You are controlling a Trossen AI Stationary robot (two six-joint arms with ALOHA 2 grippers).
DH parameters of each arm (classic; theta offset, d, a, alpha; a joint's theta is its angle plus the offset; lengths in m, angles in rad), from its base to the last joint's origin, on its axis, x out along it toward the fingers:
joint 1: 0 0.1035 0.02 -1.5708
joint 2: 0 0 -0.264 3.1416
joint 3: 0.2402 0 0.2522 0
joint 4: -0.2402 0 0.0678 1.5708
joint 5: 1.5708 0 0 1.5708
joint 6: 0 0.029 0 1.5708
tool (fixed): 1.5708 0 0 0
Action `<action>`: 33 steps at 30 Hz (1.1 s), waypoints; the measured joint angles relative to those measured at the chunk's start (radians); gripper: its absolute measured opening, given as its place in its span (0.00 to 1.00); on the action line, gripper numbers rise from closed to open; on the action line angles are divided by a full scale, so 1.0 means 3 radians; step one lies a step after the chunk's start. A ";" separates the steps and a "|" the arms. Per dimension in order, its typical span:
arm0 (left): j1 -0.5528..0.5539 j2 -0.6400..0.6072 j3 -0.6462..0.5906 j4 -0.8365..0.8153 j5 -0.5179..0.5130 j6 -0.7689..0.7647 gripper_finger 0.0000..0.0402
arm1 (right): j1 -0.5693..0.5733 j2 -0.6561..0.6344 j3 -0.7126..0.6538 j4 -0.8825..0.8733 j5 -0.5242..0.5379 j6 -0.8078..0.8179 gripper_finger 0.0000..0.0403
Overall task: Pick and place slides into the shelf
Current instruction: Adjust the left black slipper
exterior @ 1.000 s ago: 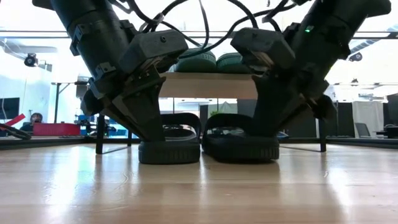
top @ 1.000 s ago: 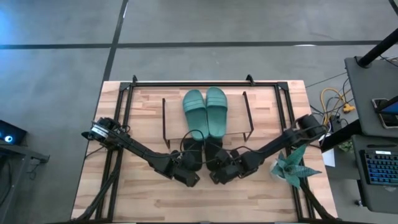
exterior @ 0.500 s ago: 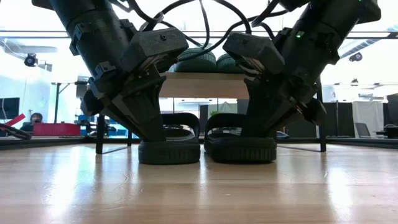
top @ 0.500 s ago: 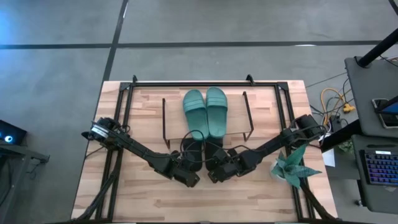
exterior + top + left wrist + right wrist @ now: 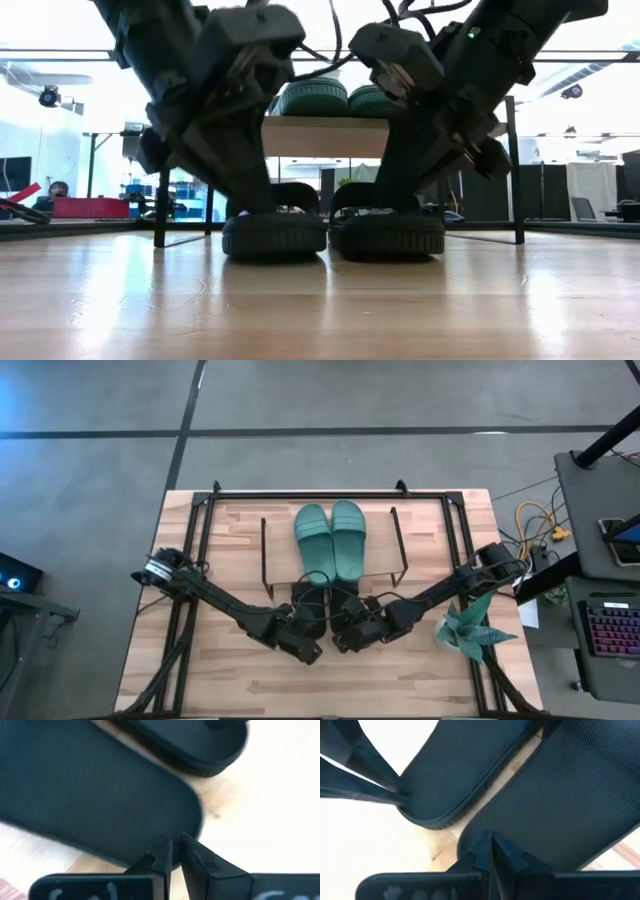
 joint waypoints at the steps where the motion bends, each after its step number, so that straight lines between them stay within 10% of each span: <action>1: 0.0000 -0.0012 0.0009 0.0000 -0.0002 0.0008 0.05 | 0.0001 -0.0003 0.0013 0.0000 0.0015 -0.0003 0.02; 16: -0.0102 -0.0444 -0.0117 -0.0743 -0.0161 -0.0307 0.05 | 0.0155 -0.0009 0.0038 -0.0043 0.0040 -0.0047 0.02; 33: 0.0129 -0.0437 -0.0617 -0.0161 -0.0240 -0.0335 0.05 | 0.0300 -0.0009 0.0035 -0.0123 0.0126 0.0089 0.02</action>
